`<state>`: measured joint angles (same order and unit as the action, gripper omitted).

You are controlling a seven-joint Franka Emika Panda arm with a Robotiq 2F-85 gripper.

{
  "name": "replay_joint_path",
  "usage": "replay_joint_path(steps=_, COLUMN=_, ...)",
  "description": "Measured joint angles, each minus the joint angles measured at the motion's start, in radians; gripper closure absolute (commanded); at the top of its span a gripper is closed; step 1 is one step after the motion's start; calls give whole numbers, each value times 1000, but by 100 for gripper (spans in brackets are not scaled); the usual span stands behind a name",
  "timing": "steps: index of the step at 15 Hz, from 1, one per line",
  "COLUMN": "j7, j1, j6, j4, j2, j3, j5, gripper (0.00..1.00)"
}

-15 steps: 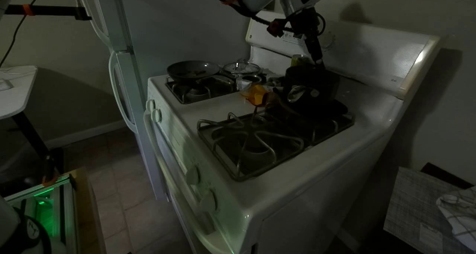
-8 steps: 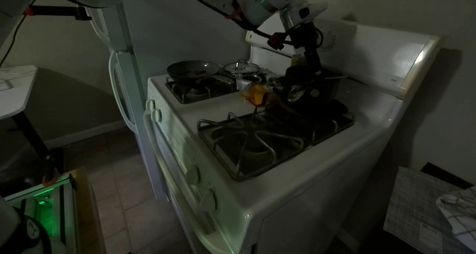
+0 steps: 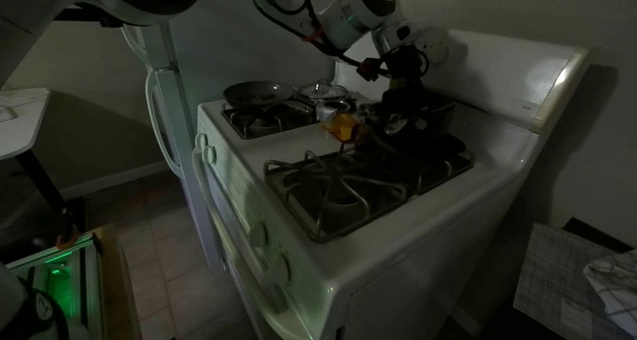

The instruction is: Pick up the spoon from the gray pan on the left and place it in the black pot to the right

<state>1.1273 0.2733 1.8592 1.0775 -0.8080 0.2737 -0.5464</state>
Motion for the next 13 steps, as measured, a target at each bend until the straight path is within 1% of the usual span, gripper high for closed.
replay_joint_path(steps=1, j7=4, j1=0, j6=-9, j4=-4, j2=-2, j3=1, j5=-2, gripper=35)
replay_joint_path(steps=3, j7=8, j1=0, j6=-28, j4=-14, j2=2, j3=3, j5=-3, gripper=22)
replay_joint_path(steps=4, j7=7, j1=0, j6=-44, j4=-21, j2=9, j3=3, j5=-3, gripper=13)
replay_joint_path(steps=6, j7=-11, j1=-4, j6=-62, j4=-25, j2=47, j3=-1, j5=-2, gripper=1)
replay_joint_path(steps=8, j7=-39, j1=-16, j6=-71, j4=-24, j2=108, j3=-10, j5=3, gripper=0)
replay_joint_path(steps=10, j7=-98, j1=-31, j6=-73, j4=-15, j2=175, j3=-20, j5=32, gripper=0)
replay_joint_path(steps=11, j7=-147, j1=-39, j6=-61, j4=-3, j2=213, j3=-28, j5=46, gripper=0)
replay_joint_path(steps=13, j7=-235, j1=-47, j6=0, j4=47, j2=296, j3=-42, j5=51, gripper=0)
